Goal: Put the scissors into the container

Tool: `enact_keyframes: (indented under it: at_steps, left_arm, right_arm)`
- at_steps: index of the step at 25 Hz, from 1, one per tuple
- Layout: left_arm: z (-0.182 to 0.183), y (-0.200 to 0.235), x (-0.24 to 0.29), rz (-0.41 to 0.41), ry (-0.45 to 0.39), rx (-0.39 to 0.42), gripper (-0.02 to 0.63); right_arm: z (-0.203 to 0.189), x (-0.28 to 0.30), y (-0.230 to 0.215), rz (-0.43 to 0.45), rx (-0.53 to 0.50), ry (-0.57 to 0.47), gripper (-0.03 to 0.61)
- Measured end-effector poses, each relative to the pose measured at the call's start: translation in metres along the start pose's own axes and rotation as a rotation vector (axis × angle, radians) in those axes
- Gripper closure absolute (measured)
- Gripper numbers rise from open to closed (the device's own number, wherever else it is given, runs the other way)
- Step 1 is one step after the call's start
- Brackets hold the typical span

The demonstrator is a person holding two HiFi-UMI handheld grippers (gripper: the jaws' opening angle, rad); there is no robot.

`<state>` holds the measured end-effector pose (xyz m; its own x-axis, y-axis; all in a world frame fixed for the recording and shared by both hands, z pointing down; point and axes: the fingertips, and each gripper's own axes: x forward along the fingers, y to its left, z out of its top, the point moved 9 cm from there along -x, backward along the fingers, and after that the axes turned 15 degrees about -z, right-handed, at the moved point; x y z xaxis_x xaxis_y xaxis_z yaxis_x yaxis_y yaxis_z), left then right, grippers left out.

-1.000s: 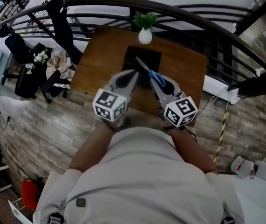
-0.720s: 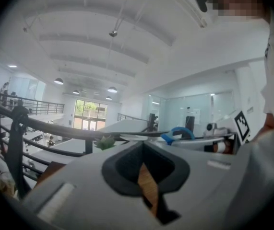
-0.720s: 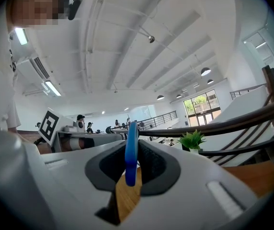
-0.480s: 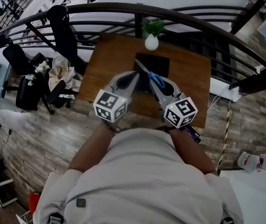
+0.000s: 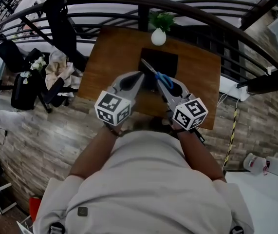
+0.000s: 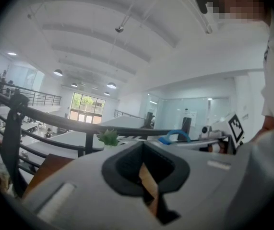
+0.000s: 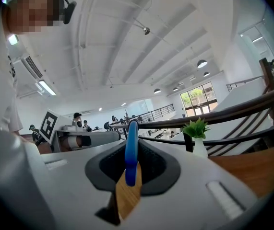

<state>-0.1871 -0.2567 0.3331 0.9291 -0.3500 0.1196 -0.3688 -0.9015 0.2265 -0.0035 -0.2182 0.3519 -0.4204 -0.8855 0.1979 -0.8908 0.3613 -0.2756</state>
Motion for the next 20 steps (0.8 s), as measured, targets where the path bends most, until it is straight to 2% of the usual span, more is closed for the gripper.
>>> enact_keyframes:
  at_steps: [13, 20]
  left_arm:
    - [-0.021, 0.047, 0.019, 0.077, 0.029, -0.081, 0.611]
    - [-0.026, 0.081, 0.038, 0.119, 0.051, -0.114, 0.611]
  right_arm:
    - [-0.019, 0.057, -0.046, 0.094, 0.042, 0.148, 0.520]
    - [-0.021, 0.087, -0.077, 0.114, 0.069, 0.202, 0.520]
